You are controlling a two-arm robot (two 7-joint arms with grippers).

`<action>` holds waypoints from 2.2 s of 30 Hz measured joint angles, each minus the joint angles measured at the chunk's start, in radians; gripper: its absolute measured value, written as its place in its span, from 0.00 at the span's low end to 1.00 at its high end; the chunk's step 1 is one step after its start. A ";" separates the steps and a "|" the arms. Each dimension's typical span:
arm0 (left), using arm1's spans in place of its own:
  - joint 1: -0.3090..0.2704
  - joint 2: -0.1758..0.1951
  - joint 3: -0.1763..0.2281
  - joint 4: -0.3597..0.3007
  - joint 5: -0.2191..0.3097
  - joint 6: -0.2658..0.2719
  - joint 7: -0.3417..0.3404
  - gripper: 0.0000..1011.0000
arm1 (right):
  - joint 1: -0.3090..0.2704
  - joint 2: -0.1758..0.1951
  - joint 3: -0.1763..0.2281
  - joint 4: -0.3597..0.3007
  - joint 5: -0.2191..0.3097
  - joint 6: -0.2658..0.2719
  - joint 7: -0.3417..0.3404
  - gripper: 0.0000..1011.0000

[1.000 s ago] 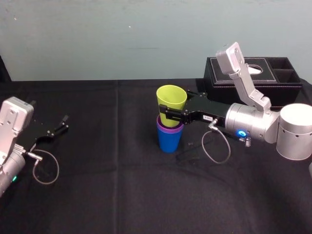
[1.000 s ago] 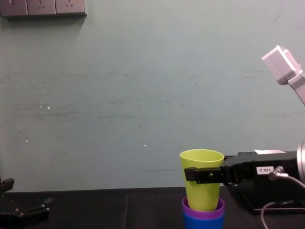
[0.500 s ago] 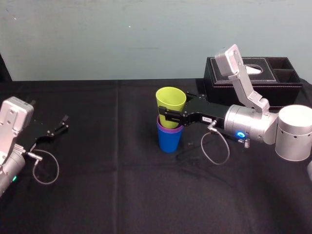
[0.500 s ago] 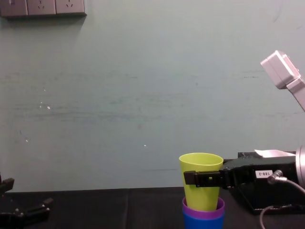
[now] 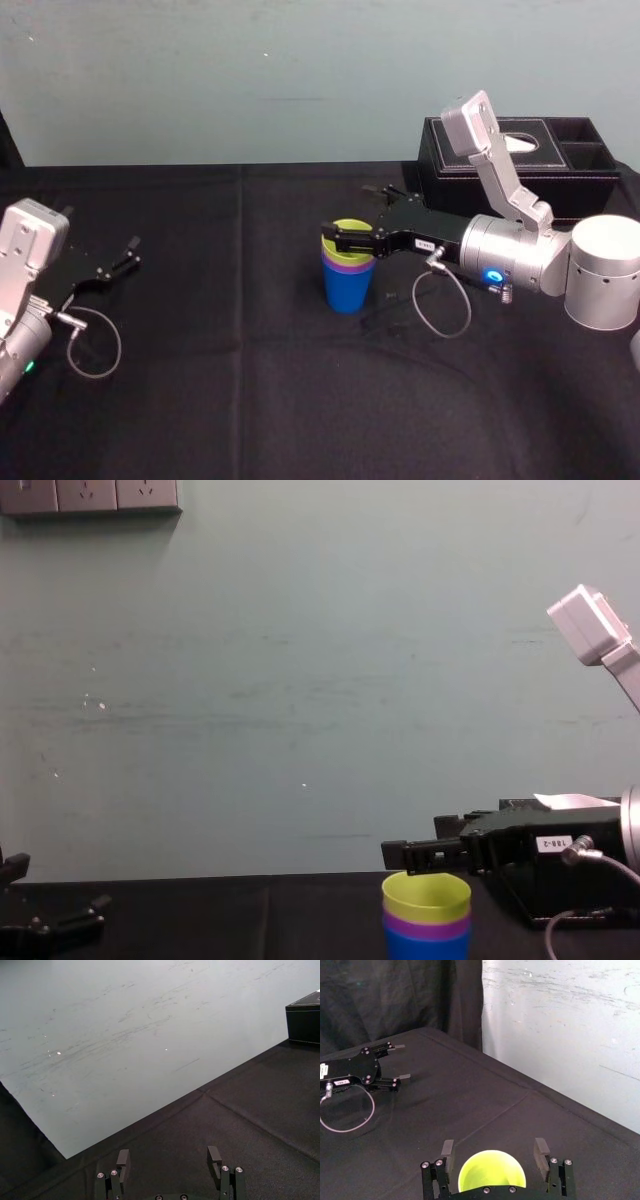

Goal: Stack the three plastic cups sequentially using one hand.

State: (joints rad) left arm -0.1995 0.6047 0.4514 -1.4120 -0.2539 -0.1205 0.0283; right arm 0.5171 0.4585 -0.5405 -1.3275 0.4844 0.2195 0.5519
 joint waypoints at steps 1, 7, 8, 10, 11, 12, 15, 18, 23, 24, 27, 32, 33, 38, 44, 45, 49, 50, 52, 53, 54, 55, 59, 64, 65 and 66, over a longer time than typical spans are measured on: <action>0.000 0.000 0.000 0.000 0.000 0.000 0.000 1.00 | 0.000 0.000 0.000 0.000 0.000 0.000 0.000 0.99; 0.000 0.000 0.000 0.000 0.000 0.000 0.000 1.00 | 0.000 0.000 0.000 -0.001 0.000 0.000 0.000 0.99; 0.000 0.000 0.000 0.000 0.000 0.000 0.000 1.00 | 0.000 0.000 0.000 -0.001 0.000 0.000 0.000 0.99; 0.000 0.000 0.000 0.000 0.000 0.000 0.000 1.00 | 0.000 0.000 0.000 -0.001 0.000 0.001 0.000 0.99; 0.000 0.000 0.000 0.000 0.000 0.000 0.000 1.00 | 0.000 0.000 0.000 -0.001 0.000 0.001 0.000 0.99; 0.000 0.000 0.000 0.000 0.000 0.000 0.000 1.00 | 0.000 0.000 0.000 -0.001 0.000 0.001 0.000 0.99; 0.000 0.000 0.000 0.000 0.000 0.000 0.000 1.00 | 0.000 0.000 0.000 -0.001 0.000 0.001 0.000 0.99; 0.000 0.000 0.000 0.000 0.000 0.000 0.000 1.00 | -0.006 0.001 -0.001 -0.008 -0.006 -0.004 -0.003 0.99; 0.000 0.000 0.000 0.000 0.000 0.000 0.000 1.00 | -0.033 0.013 0.003 -0.037 -0.020 -0.025 -0.020 0.99; 0.000 0.000 0.000 0.000 0.000 0.000 0.000 1.00 | -0.048 0.021 0.012 -0.051 -0.021 -0.034 -0.027 0.99; 0.000 0.000 0.000 0.000 0.000 0.000 0.000 1.00 | -0.085 0.038 0.035 -0.080 -0.019 -0.052 -0.045 0.99; 0.000 0.000 0.000 0.000 0.000 0.000 0.000 1.00 | -0.150 0.066 0.086 -0.123 -0.008 -0.084 -0.077 0.99; 0.000 0.000 0.000 0.000 0.000 0.000 0.000 1.00 | -0.158 0.069 0.092 -0.128 -0.006 -0.088 -0.079 0.99; 0.000 0.000 0.000 0.000 0.000 0.000 0.000 1.00 | -0.230 0.098 0.157 -0.161 0.018 -0.120 -0.096 0.99; 0.000 0.000 0.000 0.000 0.000 0.000 0.000 1.00 | -0.286 0.115 0.208 -0.167 0.028 -0.139 -0.113 0.99; 0.000 0.000 0.000 0.000 0.000 0.000 0.000 1.00 | -0.292 0.115 0.213 -0.165 0.029 -0.140 -0.116 0.99; 0.000 0.000 0.000 0.000 0.000 0.000 0.000 1.00 | -0.318 0.115 0.240 -0.146 0.028 -0.147 -0.133 0.99; 0.000 0.000 0.000 0.000 0.000 0.000 0.000 1.00 | -0.321 0.115 0.244 -0.140 0.027 -0.147 -0.135 0.99; 0.000 0.000 0.000 0.000 0.000 0.000 0.000 1.00 | -0.329 0.111 0.254 -0.123 0.025 -0.149 -0.140 0.99; 0.000 0.000 0.000 0.000 0.000 0.000 0.000 1.00 | -0.331 0.109 0.257 -0.116 0.025 -0.149 -0.141 0.99; 0.000 0.000 0.000 0.000 0.000 0.000 0.000 1.00 | -0.332 0.108 0.259 -0.111 0.024 -0.150 -0.141 0.99; 0.000 0.000 0.000 0.000 0.000 0.000 0.000 1.00 | -0.334 0.106 0.262 -0.105 0.023 -0.150 -0.142 0.99; 0.000 0.000 0.000 0.000 0.000 0.000 0.000 1.00 | -0.335 0.106 0.262 -0.105 0.022 -0.151 -0.143 0.99; 0.000 0.000 0.000 0.000 0.000 0.000 0.000 1.00 | -0.334 0.108 0.261 -0.109 0.022 -0.151 -0.143 0.99; 0.000 0.000 0.000 0.000 0.000 0.000 0.000 1.00 | -0.334 0.108 0.261 -0.109 0.022 -0.151 -0.143 0.99; 0.000 0.000 0.000 0.000 0.000 0.000 0.000 1.00 | -0.334 0.108 0.261 -0.109 0.022 -0.151 -0.143 0.99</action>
State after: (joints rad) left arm -0.1995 0.6047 0.4514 -1.4120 -0.2539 -0.1205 0.0283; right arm 0.1827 0.5662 -0.2797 -1.4368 0.5066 0.0687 0.4092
